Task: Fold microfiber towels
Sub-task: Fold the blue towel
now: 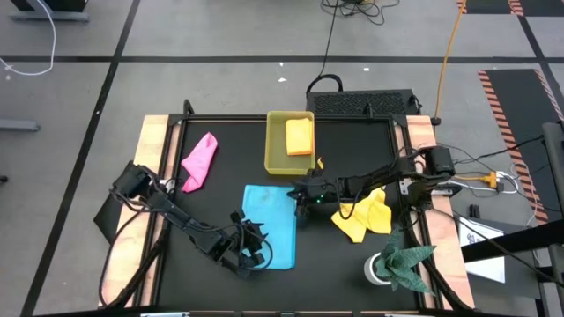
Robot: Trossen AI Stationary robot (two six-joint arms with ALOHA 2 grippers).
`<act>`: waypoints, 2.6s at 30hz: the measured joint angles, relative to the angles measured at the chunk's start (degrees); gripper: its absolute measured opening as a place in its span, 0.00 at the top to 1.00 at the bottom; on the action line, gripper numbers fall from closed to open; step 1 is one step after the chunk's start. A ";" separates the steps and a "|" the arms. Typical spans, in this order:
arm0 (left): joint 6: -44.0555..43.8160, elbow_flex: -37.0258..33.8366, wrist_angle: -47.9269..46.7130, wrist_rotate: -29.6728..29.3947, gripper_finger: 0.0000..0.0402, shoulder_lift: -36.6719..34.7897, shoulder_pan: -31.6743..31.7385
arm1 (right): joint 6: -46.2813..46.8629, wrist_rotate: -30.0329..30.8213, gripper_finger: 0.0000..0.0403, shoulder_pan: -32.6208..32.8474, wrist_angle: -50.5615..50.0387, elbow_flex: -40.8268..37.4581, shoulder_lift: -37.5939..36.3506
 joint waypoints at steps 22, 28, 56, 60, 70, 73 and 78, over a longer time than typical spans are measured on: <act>0.55 0.00 1.30 0.01 0.59 0.00 -0.02 | 2.95 10.31 1.00 -1.74 -10.77 -0.05 -0.81; 0.58 0.00 1.26 0.00 0.59 0.00 0.00 | 1.25 10.09 1.00 -1.45 -9.83 -0.07 -3.43; -0.76 -0.02 1.46 0.53 0.59 0.00 0.00 | 4.73 18.76 0.93 -1.85 -21.09 -0.04 -4.10; -3.61 -0.02 1.41 1.03 0.59 0.00 0.13 | 4.84 17.97 0.85 -1.61 -21.39 -0.04 -6.64; -9.86 -4.83 1.56 9.70 0.59 0.00 1.70 | 4.80 6.36 0.77 5.41 -14.63 0.00 -5.91; -11.24 -7.08 4.41 10.25 0.59 -0.05 1.17 | 4.75 3.98 0.79 7.36 -12.72 0.00 -2.94; -7.95 -7.82 11.31 17.85 0.59 -0.20 -1.66 | 5.37 4.02 0.82 7.69 -12.10 -0.01 1.83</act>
